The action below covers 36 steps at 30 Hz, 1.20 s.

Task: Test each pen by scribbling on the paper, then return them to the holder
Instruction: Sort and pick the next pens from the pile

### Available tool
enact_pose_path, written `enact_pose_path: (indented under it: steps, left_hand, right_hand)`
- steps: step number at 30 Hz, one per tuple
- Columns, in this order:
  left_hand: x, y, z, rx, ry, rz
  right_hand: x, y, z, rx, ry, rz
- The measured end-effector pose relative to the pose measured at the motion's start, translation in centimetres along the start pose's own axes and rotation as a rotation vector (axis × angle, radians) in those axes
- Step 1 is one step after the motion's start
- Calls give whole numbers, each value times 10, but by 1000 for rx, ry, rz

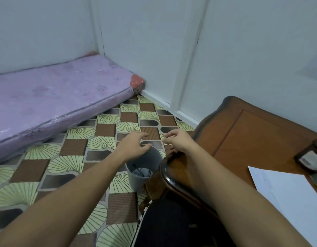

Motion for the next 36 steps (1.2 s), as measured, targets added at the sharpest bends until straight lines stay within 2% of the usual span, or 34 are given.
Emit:
enact_pose_path:
  steps: [5,11,16,24,27,32,36]
  left_hand:
    - [1,-11,33,-27,-55,-2]
    - [1,-28,101,-3,-208,-7]
    - [-6,-63,171,7,-332,-115]
    - [-22,-136,275,29,-499,-352]
    - [-24,-161,306,31,-514,-394]
    - [-14,-193,357,187,-495,-273]
    - [3,-224,388,4,-500,-370]
  right_hand:
    - [-25,35,27,200,25,60]
    - [-65,99,65,188,41,194]
    - [-109,167,110,147,20,318]
    - [-174,250,203,152,-143,514]
    - [-189,268,233,163,-208,555]
    - [-196,278,271,216,-262,607]
    - [-192,276,287,254,-253,644]
Point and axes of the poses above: each hand's wrist, its own x-axis towards the middle knuckle, its own y-axis out of the back of the hand, z = x × y, the point moved 1 cm from there along x, towards the middle knuckle, and after that the axes turned 8 degrees about z, right-handed, at the moved point
